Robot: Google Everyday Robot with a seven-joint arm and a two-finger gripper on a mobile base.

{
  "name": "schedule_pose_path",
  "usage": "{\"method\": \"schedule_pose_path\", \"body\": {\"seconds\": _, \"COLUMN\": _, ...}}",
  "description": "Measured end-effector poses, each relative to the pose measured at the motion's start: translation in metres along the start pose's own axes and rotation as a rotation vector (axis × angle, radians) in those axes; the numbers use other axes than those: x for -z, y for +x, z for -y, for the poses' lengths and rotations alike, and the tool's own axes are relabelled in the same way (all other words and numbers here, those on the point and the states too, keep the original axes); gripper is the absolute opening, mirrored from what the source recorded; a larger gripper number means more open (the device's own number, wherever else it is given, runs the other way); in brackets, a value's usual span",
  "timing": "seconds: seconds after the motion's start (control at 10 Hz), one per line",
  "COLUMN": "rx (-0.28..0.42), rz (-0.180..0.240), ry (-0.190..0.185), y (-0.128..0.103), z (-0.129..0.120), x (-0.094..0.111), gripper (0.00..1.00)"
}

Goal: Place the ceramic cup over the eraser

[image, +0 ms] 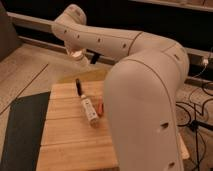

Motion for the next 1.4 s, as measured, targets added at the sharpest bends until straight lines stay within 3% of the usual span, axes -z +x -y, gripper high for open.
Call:
{"method": "schedule_pose_path", "body": {"seconds": 0.4, "rx": 0.055, "rz": -0.02, "ry": -0.032, "y": 0.008, "z": -0.024, "x": -0.016, "gripper": 0.17}}
{"method": "schedule_pose_path", "body": {"seconds": 0.9, "rx": 0.037, "rz": -0.062, "ry": -0.065, "y": 0.016, "z": -0.032, "x": -0.043, "gripper": 0.17}}
{"method": "schedule_pose_path", "body": {"seconds": 1.4, "rx": 0.011, "rz": -0.092, "ry": -0.083, "y": 0.022, "z": -0.032, "x": -0.053, "gripper": 0.17}}
